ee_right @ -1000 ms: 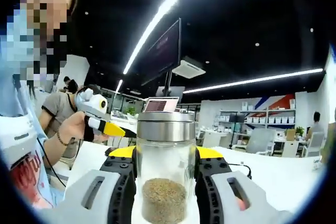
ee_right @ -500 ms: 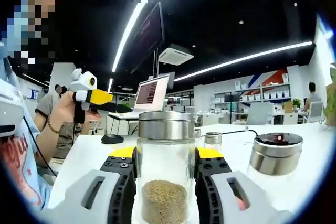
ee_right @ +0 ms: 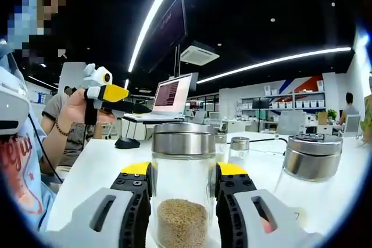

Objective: Rotate the seasoning bottle until the label or dispensing opening points toward the visible target arrow and the bottle remains upright within the marked orientation range

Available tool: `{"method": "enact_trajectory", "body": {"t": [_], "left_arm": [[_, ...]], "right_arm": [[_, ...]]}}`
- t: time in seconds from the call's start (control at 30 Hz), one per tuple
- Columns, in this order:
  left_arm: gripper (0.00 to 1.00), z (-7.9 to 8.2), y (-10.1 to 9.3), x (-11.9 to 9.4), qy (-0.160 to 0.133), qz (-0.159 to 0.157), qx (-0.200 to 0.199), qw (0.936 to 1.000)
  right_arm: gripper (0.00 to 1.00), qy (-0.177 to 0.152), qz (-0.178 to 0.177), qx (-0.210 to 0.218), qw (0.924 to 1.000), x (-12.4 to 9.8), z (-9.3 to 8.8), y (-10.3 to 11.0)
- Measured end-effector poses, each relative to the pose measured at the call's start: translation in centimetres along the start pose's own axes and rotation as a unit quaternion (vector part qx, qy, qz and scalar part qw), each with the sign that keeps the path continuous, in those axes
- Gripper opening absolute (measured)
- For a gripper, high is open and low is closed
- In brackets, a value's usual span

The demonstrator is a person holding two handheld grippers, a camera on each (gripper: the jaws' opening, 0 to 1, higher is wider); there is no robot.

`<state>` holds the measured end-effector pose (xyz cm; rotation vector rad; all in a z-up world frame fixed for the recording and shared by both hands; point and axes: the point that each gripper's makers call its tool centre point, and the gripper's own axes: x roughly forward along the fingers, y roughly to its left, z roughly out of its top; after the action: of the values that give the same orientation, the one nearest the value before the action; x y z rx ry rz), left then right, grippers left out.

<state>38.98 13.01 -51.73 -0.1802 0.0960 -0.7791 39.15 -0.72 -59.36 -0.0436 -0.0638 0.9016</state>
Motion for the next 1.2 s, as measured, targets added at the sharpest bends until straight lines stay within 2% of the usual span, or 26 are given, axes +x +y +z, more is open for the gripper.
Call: {"method": "enact_trajectory", "body": {"t": [0.2, 0.3, 0.53, 0.6, 0.67, 0.73, 0.77, 0.83, 0.9, 0.97, 1.03, 1.1, 1.2], "left_arm": [[0.77, -0.3, -0.1, 0.2, 0.004, -0.002, 0.0, 1.0], [0.77, -0.4, -0.2, 0.3, 0.007, -0.003, 0.001, 1.0], [0.77, -0.7, -0.3, 0.5, 0.013, -0.008, 0.002, 0.9999], [0.77, -0.7, -0.3, 0.6, 0.013, -0.008, 0.002, 0.9999], [0.78, -0.7, -0.5, 0.6, 0.014, -0.014, 0.005, 0.9998], [0.82, -0.4, -0.8, 0.6, 0.006, -0.021, -0.001, 0.9998], [0.85, 0.0, -1.0, 0.7, -0.005, -0.023, -0.015, 0.9996], [0.9, 0.3, -1.8, 0.7, -0.01, -0.05, -0.036, 0.998], [0.93, 0.1, -1.9, 0.7, -0.008, -0.05, -0.032, 0.9982], [0.93, 0.1, -2.0, 0.9, -0.01, -0.044, -0.019, 0.9988], [0.92, 0.5, -2.1, 1.0, -0.025, -0.04, -0.012, 0.9988], [0.93, 0.7, -2.5, 1.0, -0.036, -0.051, -0.004, 0.9981], [1.0, 0.7, -3.3, 1.5, -0.047, -0.068, 0.009, 0.9965]], "right_arm": [[0.42, 0.014, -0.002, 0.006, 0.9999, -0.7, -0.5, -0.2], [0.42, 0.014, -0.007, 0.028, 0.9995, -0.9, -0.7, -0.4], [0.42, 0.022, -0.007, 0.021, 0.9995, -0.7, -0.7, -0.1], [0.42, 0.024, 0.007, 0.031, 0.9992, -0.7, -0.7, 0.1], [0.47, 0.025, -0.012, 0.071, 0.9971, -0.9, -0.9, -0.5], [0.51, 0.021, -0.01, 0.065, 0.9976, -1.1, -0.5, -0.7], [0.51, 0.018, -0.008, 0.056, 0.9982, -1.3, -0.3, -0.7], [0.51, 0.018, -0.014, 0.047, 0.9987, -1.9, 0.1, -0.8], [0.52, 0.015, -0.016, 0.049, 0.9985, -2.7, 0.7, -0.8], [0.51, 0.008, 0.006, 0.109, 0.994, -3.6, 1.5, 0.3], [0.54, 0.005, 0.022, 0.142, 0.9896, -4.7, 2.1, 0.8], [0.57, 0.002, 0.011, 0.134, 0.9909, -6.2, 2.6, 0.3], [0.56, -0.012, -0.003, 0.133, 0.991, -8.1, 3.7, -0.2]]}}
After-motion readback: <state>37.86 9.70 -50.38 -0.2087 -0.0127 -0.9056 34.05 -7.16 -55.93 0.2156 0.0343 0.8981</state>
